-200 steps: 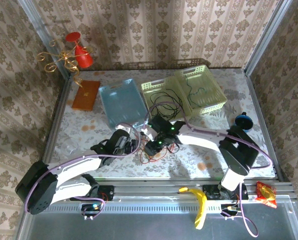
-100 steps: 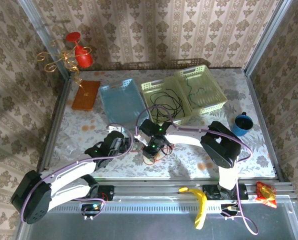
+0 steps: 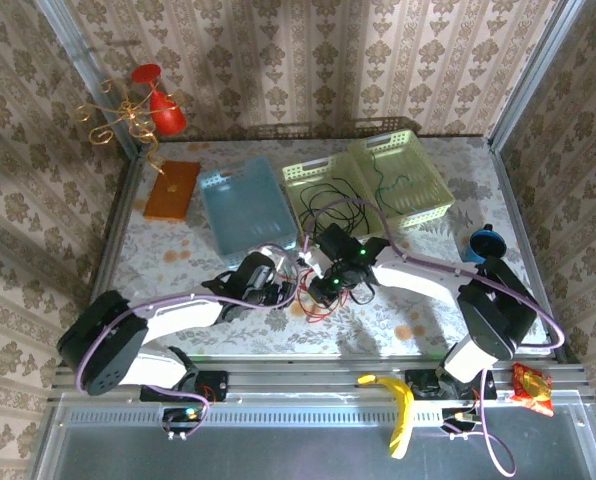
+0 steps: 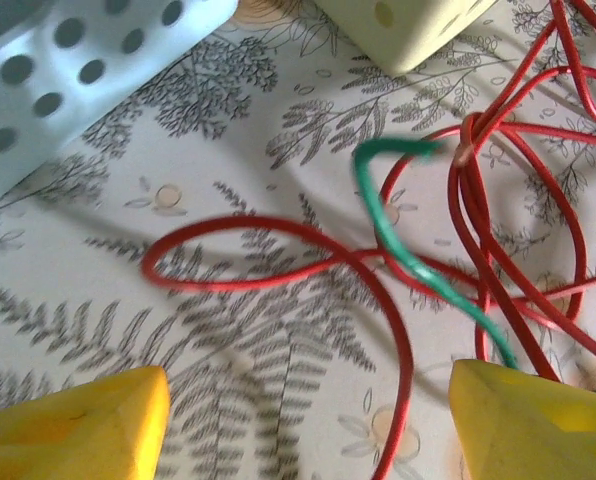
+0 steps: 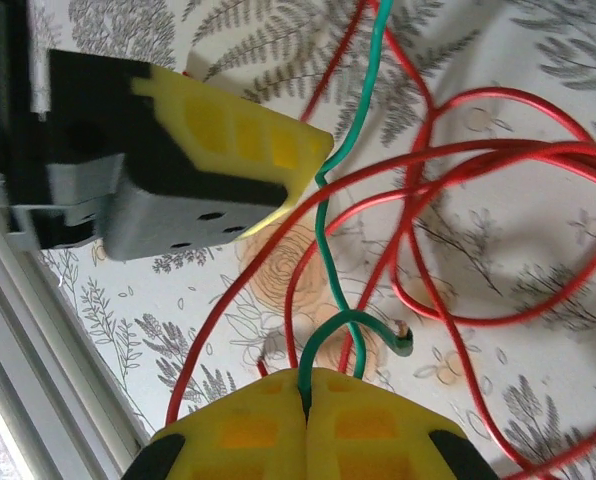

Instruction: Untangle the cables

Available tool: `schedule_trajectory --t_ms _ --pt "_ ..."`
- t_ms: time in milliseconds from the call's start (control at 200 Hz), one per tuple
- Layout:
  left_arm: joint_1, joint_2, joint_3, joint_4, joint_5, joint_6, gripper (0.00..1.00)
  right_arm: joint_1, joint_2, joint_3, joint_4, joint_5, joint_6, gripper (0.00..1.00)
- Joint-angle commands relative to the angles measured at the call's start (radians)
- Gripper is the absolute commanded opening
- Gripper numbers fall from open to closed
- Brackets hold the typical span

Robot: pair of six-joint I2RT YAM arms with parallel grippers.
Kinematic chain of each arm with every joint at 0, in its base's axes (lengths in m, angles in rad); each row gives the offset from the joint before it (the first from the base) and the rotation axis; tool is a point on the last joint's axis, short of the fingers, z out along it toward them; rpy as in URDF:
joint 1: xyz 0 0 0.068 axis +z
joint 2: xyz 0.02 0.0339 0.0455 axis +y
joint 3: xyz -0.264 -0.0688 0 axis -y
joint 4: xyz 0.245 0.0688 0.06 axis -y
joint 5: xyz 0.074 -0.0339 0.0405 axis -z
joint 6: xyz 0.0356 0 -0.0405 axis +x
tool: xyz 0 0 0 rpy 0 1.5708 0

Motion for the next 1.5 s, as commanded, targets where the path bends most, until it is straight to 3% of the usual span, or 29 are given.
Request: schedule_trajectory --t_ms 0,255,445,715,995,1205,1495 --pt "-0.006 0.075 0.040 0.061 0.035 0.036 0.70 -0.047 -0.077 -0.037 0.011 -0.010 0.041 0.07" --pt "-0.006 0.194 0.065 0.083 0.043 0.032 0.66 -0.204 -0.321 -0.153 0.086 0.160 0.144 0.06" --pt "-0.006 0.227 0.067 0.090 0.053 0.024 0.63 -0.254 -0.406 -0.164 0.019 0.370 0.156 0.08" --pt "-0.020 0.172 0.097 0.099 0.156 0.103 0.66 -0.245 -0.373 -0.173 -0.031 0.204 0.138 0.09" --pt "-0.112 0.075 0.249 -0.040 0.234 0.278 0.70 -0.254 -0.315 -0.135 -0.037 0.200 0.188 0.08" --pt "-0.187 0.146 0.381 -0.103 0.237 0.408 0.73 -0.282 -0.283 -0.087 -0.039 0.134 0.237 0.08" --pt "-0.190 0.276 0.465 -0.031 0.291 0.436 0.71 -0.314 -0.290 -0.053 -0.043 0.086 0.281 0.09"
